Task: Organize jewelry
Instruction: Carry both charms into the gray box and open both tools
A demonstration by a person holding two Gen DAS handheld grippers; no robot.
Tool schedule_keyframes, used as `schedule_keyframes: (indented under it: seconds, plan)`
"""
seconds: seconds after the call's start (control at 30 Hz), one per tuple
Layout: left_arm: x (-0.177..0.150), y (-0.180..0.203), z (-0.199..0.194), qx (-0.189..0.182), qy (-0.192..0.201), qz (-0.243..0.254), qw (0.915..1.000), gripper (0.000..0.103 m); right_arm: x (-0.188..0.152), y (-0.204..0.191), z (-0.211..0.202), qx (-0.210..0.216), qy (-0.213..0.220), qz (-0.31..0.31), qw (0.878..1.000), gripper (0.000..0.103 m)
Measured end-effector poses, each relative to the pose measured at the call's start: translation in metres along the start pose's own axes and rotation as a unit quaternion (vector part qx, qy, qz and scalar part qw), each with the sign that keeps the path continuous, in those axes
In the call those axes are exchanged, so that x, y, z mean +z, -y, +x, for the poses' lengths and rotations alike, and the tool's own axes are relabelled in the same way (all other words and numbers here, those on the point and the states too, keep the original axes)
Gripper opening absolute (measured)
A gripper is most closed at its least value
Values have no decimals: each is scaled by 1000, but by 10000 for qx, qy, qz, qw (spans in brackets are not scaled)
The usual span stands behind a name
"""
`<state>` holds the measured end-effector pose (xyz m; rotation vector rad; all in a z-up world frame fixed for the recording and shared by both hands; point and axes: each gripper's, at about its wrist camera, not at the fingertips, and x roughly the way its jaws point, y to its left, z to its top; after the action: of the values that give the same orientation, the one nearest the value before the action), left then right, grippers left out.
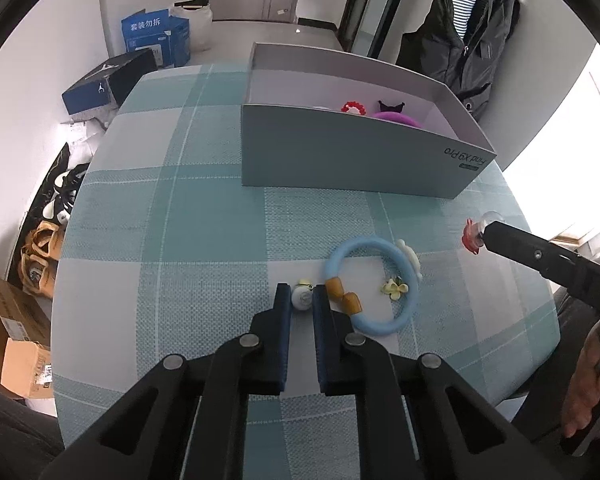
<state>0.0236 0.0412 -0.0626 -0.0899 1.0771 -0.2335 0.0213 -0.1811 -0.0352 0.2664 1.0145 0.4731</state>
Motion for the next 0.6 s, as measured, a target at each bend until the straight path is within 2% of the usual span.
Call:
schedule_keyframes:
  seconds: [0.13,0.33,0.6]
  plan:
    - [1,-11,-2,-234,-27,-310,9992,6,0,-1,-2,27,11,-8,10000,11]
    - [7,-31,-10,-699,77,-934,9931,6,1,2,-2,141,13,99,9999,11]
    - [11,-22,-17,-489,223,-701,9961,6,2,3,-3,243,25,194,9995,11]
